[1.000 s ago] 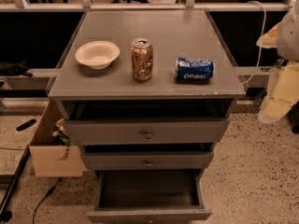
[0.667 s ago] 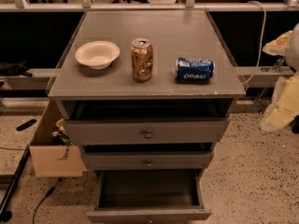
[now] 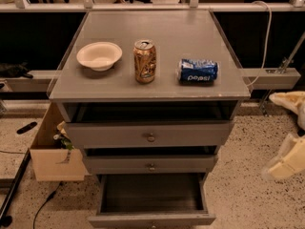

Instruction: Close bottom drawer

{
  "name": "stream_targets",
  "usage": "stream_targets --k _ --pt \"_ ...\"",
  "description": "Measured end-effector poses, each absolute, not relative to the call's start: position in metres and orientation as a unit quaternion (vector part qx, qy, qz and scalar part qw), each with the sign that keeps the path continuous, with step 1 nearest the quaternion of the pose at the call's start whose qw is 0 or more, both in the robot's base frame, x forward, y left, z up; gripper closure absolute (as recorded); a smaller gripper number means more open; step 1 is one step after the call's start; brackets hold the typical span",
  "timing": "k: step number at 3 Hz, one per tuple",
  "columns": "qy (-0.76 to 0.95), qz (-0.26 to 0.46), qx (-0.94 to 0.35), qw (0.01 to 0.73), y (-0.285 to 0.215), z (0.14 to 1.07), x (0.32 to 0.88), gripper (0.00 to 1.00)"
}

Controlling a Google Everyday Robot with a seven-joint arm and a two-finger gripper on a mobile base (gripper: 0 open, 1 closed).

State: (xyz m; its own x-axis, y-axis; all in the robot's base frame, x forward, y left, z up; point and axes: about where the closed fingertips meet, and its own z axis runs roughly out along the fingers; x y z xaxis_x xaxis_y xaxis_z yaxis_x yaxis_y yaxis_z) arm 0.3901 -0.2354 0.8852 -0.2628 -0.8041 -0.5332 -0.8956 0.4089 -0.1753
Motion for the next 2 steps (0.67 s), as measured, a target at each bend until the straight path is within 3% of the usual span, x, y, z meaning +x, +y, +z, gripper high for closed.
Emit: stream_targets --k 2 --pt "0.785 0.102 -0.531 0.302 -0.2284 0.8851 0.3841 0.00"
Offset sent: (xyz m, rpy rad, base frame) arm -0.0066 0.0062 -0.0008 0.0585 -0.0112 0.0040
